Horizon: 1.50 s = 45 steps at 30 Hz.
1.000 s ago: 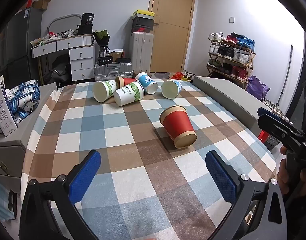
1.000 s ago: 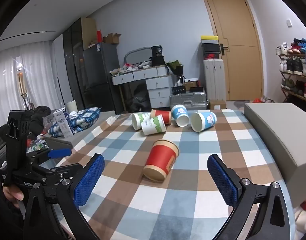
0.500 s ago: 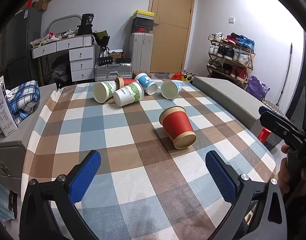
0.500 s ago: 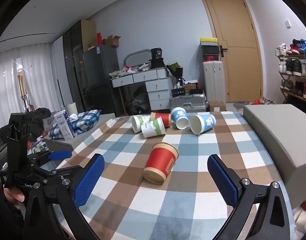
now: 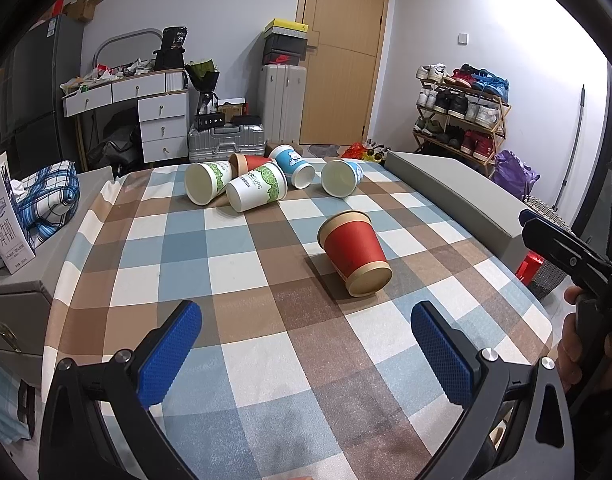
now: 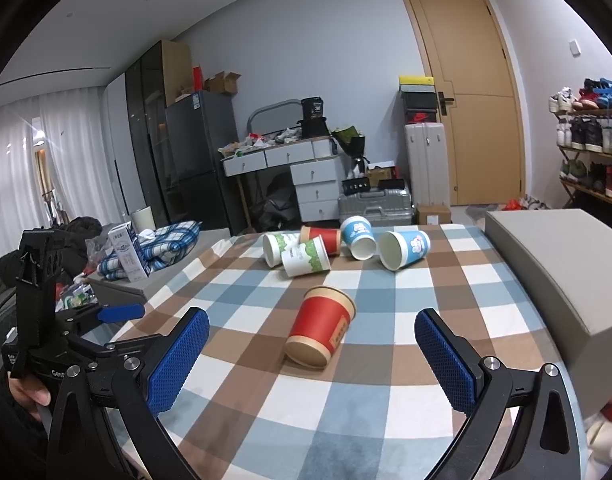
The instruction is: Flip cup upright
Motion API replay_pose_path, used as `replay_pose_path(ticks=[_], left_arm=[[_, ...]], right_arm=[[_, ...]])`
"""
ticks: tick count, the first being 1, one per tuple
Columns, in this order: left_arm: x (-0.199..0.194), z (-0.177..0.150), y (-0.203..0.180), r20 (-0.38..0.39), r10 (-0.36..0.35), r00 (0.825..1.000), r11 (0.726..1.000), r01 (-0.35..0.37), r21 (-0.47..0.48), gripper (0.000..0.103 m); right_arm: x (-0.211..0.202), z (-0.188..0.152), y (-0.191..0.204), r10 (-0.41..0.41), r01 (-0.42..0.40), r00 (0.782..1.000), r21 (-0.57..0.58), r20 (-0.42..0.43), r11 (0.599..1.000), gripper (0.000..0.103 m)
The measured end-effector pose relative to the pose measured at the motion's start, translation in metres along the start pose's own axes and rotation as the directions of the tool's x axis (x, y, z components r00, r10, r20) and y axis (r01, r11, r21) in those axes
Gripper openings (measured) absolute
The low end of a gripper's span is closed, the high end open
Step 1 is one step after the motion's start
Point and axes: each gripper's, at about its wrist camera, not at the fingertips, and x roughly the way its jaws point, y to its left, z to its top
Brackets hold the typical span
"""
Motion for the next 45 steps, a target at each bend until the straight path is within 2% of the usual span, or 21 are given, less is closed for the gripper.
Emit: replay_pose_path(ticks=[34, 41, 45], left_arm=[[0.012, -0.003, 0.004, -0.041, -0.008, 0.999, 0.999, 0.007, -0.033, 0.102], [0.015, -0.002, -0.002, -0.055, -0.018, 0.998, 0.999, 0.016, -0.043, 0.102], [0.032, 0.0, -0.004, -0.091, -0.02, 0.996, 0.998, 0.014, -0.067, 0.102]], right_arm=[[0.007, -0.007, -0.001, -0.008, 0.007, 1.0, -0.012, -0.022, 1.0, 0.103], [0.017, -0.014, -0.017, -0.056, 0.057, 0.997, 0.012, -0.058, 0.998, 0.103], [0.019, -0.016, -0.026, -0.087, 0.09, 0.994, 0.046, -0.061, 0.995, 0.103]])
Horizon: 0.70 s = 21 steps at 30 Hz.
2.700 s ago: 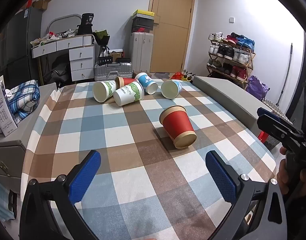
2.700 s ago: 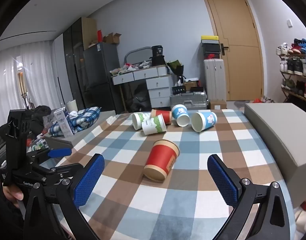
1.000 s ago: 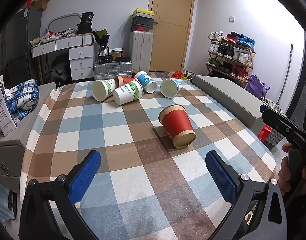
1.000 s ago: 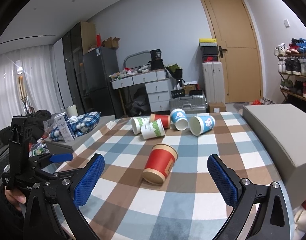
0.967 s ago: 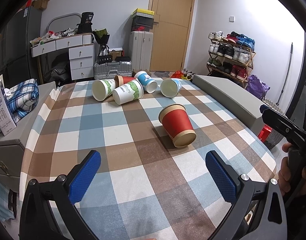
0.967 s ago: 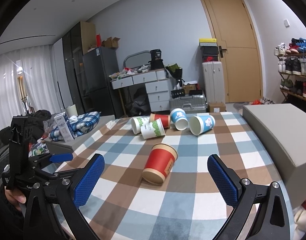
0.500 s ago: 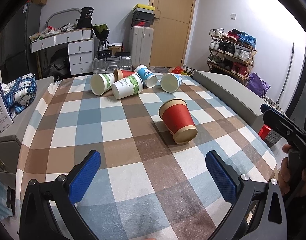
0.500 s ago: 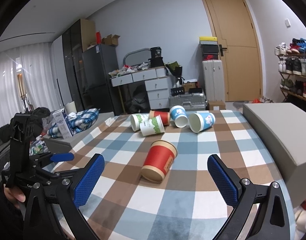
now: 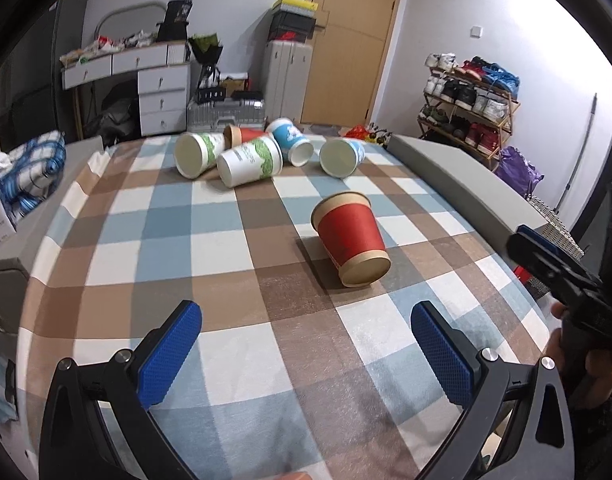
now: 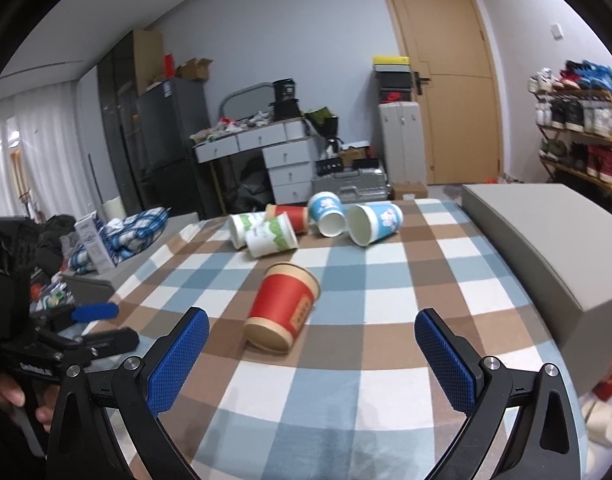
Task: Flip cup upright
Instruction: 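Move the left gripper to the lying red cup and close around it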
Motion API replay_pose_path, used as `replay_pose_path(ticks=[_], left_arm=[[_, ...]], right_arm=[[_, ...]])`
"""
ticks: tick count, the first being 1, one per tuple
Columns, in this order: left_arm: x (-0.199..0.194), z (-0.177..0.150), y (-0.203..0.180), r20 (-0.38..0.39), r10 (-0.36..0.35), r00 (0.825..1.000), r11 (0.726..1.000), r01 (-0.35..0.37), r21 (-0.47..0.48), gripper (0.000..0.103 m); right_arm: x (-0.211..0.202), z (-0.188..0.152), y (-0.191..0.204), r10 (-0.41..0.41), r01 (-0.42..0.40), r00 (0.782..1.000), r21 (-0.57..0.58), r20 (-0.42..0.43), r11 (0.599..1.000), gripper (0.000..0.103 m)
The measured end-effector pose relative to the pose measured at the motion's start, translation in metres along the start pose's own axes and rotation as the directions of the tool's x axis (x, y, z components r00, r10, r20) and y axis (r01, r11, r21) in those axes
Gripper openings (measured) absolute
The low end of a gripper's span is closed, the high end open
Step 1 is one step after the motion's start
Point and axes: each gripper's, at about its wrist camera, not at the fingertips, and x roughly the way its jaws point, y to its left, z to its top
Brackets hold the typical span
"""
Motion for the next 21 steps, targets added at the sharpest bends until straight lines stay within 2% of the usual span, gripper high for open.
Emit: replay_pose_path(ticks=[6, 13, 21], left_arm=[[0.035, 0.014, -0.006, -0.056, -0.018, 0.998, 0.999, 0.015, -0.051, 0.102], [0.073, 0.019, -0.019, -0.138, -0.062, 0.989, 0.995, 0.05, -0.09, 0.102], [0.093, 0.027, -0.032, -0.187, -0.078, 0.979, 0.993, 0.059, -0.103, 0.102]], right_arm=[[0.0, 0.0, -0.007, -0.01, 0.01, 1.0, 0.022, 0.005, 1.0, 0.103], [0.002, -0.001, -0.017, -0.024, 0.025, 1.0, 0.051, -0.006, 0.998, 0.103], [0.004, -0.003, -0.028, -0.03, 0.031, 0.999, 0.084, -0.014, 0.996, 0.103]])
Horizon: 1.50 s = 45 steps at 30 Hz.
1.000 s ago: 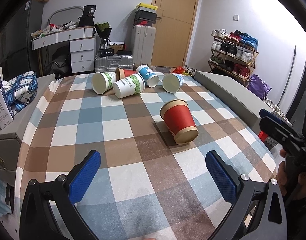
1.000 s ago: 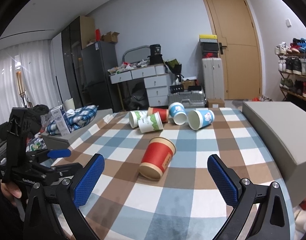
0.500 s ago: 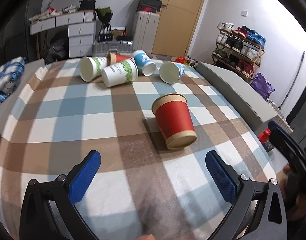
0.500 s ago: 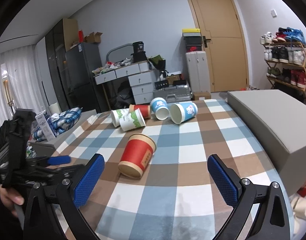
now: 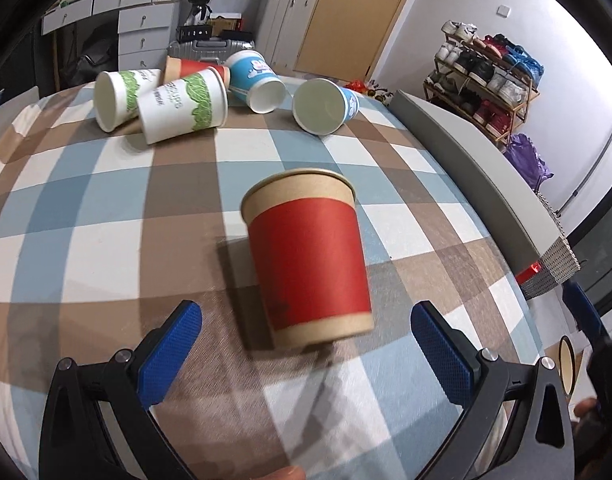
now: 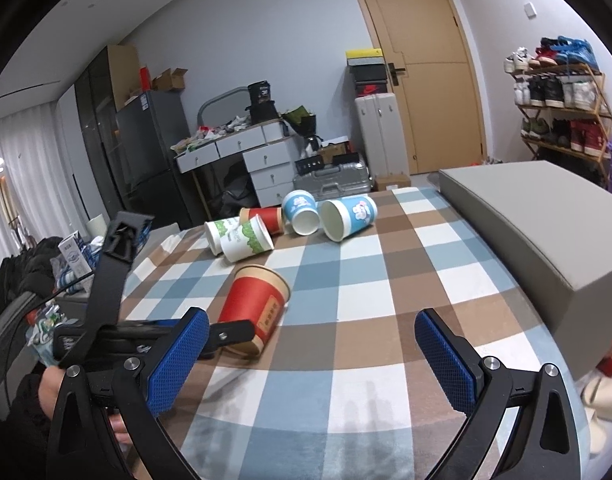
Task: Flip cup upright
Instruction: 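Move the left gripper to the lying red cup and close around it, then hold the red cup in the left gripper and lift it off the table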
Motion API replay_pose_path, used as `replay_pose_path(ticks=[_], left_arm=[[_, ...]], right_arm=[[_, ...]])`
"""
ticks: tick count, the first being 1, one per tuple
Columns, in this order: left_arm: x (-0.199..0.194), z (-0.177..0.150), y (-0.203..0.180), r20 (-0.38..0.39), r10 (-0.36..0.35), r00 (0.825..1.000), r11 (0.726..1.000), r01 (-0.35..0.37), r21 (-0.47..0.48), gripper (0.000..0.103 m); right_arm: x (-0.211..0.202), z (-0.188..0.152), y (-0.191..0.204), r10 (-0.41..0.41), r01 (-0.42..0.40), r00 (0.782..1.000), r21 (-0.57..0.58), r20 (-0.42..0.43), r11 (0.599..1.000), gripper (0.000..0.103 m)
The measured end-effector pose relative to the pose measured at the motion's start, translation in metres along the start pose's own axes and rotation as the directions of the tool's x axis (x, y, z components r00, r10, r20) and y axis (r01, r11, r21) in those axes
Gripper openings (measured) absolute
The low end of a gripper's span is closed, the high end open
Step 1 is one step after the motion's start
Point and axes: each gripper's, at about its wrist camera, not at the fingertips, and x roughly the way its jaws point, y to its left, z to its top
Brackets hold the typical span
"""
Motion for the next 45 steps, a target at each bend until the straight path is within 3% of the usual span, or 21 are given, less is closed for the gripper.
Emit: replay_pose_path(ticks=[3, 6, 7, 8, 15, 26, 37, 45], left_arm=[[0.003, 0.004, 0.0, -0.012, -0.003, 1.0, 1.0, 0.003, -0.011, 0.096], [0.005, 0.007, 0.002, -0.025, -0.017, 1.0, 1.0, 0.016, -0.025, 0.076], [0.004, 0.007, 0.003, -0.028, -0.02, 0.999, 0.999, 0.019, -0.027, 0.057], [0.002, 0.006, 0.004, -0.032, -0.029, 0.999, 0.999, 0.028, -0.029, 0.055], [-0.026, 0.002, 0.004, 0.022, -0.039, 0.999, 0.999, 0.039, -0.013, 0.055], [-0.077, -0.016, 0.023, 0.112, 0.008, 0.994, 1.0, -0.011, 0.023, 0.055], [-0.094, -0.034, 0.019, 0.178, 0.052, 0.983, 0.996, -0.065, 0.068, 0.055], [-0.085, -0.039, 0.016, 0.173, 0.042, 0.984, 0.996, -0.055, 0.073, 0.055]], right_arm=[[0.002, -0.002, -0.002, 0.002, -0.002, 1.0, 0.008, -0.008, 1.0, 0.103], [0.003, -0.003, -0.003, -0.001, 0.001, 1.0, 0.01, -0.014, 1.0, 0.103], [0.003, -0.003, -0.003, 0.0, 0.0, 1.0, 0.011, -0.015, 1.0, 0.103], [0.003, -0.003, -0.004, 0.0, 0.0, 1.0, 0.014, -0.015, 1.0, 0.103], [0.001, -0.002, 0.0, 0.003, -0.003, 1.0, 0.001, -0.008, 1.0, 0.103], [-0.003, 0.0, 0.033, 0.049, -0.049, 0.999, -0.075, -0.005, 0.996, 0.103], [-0.019, 0.0, 0.06, 0.066, -0.065, 0.998, -0.123, 0.003, 0.99, 0.103], [-0.018, -0.003, 0.065, 0.072, -0.073, 0.997, -0.14, -0.01, 0.988, 0.103]])
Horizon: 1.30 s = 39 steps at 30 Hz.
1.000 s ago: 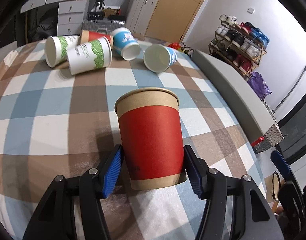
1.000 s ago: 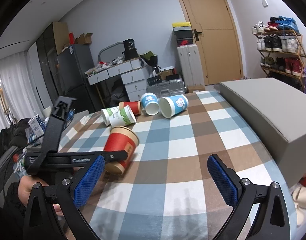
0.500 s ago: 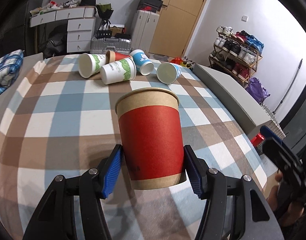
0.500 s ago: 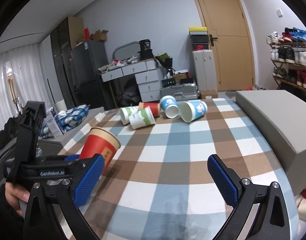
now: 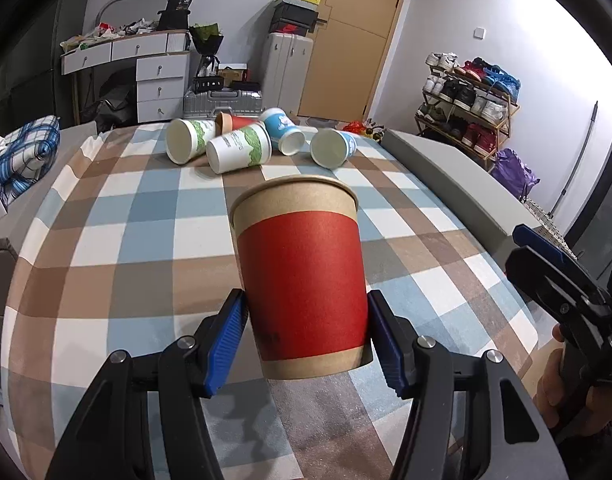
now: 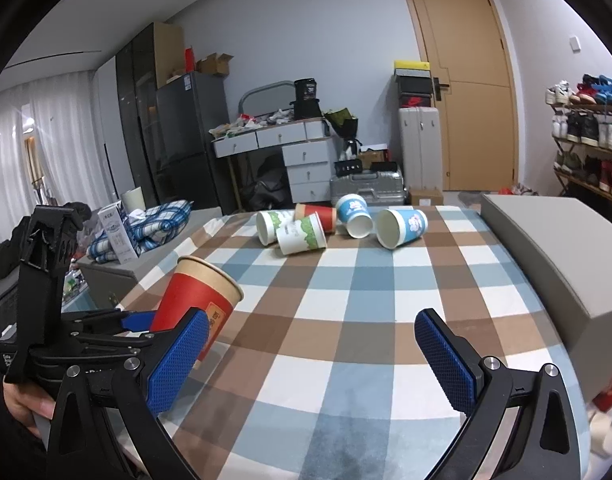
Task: Flip cup upright
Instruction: 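Hold the red cup in the left gripper and lift it off the table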
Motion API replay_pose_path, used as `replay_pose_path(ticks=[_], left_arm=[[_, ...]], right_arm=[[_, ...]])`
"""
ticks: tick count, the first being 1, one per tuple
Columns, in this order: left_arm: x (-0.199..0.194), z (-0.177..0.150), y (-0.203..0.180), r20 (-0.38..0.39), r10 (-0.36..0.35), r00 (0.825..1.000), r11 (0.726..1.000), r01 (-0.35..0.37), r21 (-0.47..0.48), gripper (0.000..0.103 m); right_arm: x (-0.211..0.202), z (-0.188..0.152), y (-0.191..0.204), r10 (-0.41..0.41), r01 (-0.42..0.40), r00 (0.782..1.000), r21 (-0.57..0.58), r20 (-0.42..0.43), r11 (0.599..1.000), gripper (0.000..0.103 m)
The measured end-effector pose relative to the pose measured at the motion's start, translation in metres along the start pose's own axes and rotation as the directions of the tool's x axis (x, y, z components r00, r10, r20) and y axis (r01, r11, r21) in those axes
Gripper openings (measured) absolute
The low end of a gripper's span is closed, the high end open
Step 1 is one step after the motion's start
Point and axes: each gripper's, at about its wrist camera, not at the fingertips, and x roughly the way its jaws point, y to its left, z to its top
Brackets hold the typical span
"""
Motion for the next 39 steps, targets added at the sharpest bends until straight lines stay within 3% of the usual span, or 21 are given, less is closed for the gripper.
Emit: replay_pose_path(ticks=[7, 39], left_arm=[[0.016, -0.013, -0.003, -0.054, -0.014, 0.998, 1.0, 0.014, -0.007, 0.055], [0.028, -0.028, -0.01, -0.096, -0.018, 0.995, 1.0, 0.019, 0.007, 0.055]], right_arm=[[0.003, -0.002, -0.002, 0.004, -0.004, 1.0, 0.007, -0.018, 1.0, 0.103], [0.003, -0.002, -0.005, 0.007, -0.007, 1.0, 0.012, -0.024, 1.0, 0.103]])
